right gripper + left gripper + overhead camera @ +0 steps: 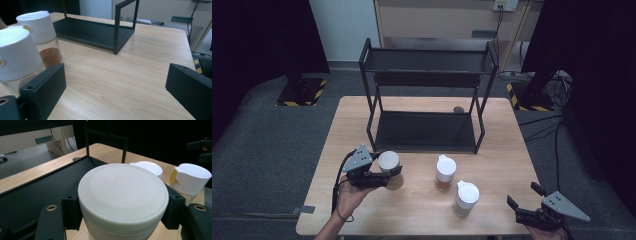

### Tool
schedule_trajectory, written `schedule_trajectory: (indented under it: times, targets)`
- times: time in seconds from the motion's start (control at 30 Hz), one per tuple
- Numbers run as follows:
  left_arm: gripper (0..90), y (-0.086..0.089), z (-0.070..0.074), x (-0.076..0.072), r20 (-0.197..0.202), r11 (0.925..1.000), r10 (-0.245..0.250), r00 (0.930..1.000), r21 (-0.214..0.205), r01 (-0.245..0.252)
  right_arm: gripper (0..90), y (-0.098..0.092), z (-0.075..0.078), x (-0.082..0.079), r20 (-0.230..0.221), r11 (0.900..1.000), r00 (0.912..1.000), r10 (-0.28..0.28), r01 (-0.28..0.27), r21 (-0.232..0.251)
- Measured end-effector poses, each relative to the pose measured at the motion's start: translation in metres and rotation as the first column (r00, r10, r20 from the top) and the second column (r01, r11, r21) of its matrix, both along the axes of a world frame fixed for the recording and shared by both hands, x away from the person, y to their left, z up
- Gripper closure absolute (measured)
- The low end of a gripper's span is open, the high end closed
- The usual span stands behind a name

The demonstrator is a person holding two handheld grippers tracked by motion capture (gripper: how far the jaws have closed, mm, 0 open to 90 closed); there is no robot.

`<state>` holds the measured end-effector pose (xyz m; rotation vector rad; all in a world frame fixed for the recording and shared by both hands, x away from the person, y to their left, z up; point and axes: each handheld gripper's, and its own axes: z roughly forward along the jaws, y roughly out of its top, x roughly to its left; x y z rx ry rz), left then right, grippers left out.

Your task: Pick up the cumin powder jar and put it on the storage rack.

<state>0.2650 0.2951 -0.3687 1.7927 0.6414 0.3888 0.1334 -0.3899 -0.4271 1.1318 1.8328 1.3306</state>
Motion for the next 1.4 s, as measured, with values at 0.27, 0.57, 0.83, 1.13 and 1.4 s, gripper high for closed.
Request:
schedule_trajectory:
  times: [0.27, 0.57, 0.83, 1.13, 1.4]
  targets:
    - [33.0, -0.001, 0.007, 0.020, -0.015, 0.9993, 0.033, 0.9993, -0.018, -0.033, 3.5, 0.000, 0.000, 0.000, -0.001, 1.0000, 1.0000, -0.001, 0.001, -0.001]
    - [33.0, -0.006, 0.015, 0.041, 0.003, 0.9956, 0.093, 0.9957, -0.009, -0.093, 3.5, 0.000, 0.000, 0.000, -0.002, 1.0000, 1.0000, -0.001, 0.001, 0.002]
    - [33.0, -0.015, 0.014, 0.065, 0.002, 0.9842, 0.176, 0.9843, 0.014, -0.176, 3.5, 0.000, 0.000, 0.000, -0.004, 1.0000, 1.0000, -0.001, 0.001, 0.002]
    - [33.0, -0.026, 0.006, 0.094, -0.037, 0.9654, 0.261, 0.9647, 0.004, -0.261, 3.5, -0.001, -0.001, 0.001, -0.007, 1.0000, 1.0000, -0.001, 0.001, 0.006]
    - [33.0, -0.043, 0.000, 0.108, -0.002, 0.9443, 0.327, 0.9449, 0.034, -0.327, 3.6, -0.001, -0.001, 0.001, -0.007, 1.0000, 1.0000, -0.002, 0.002, 0.007]
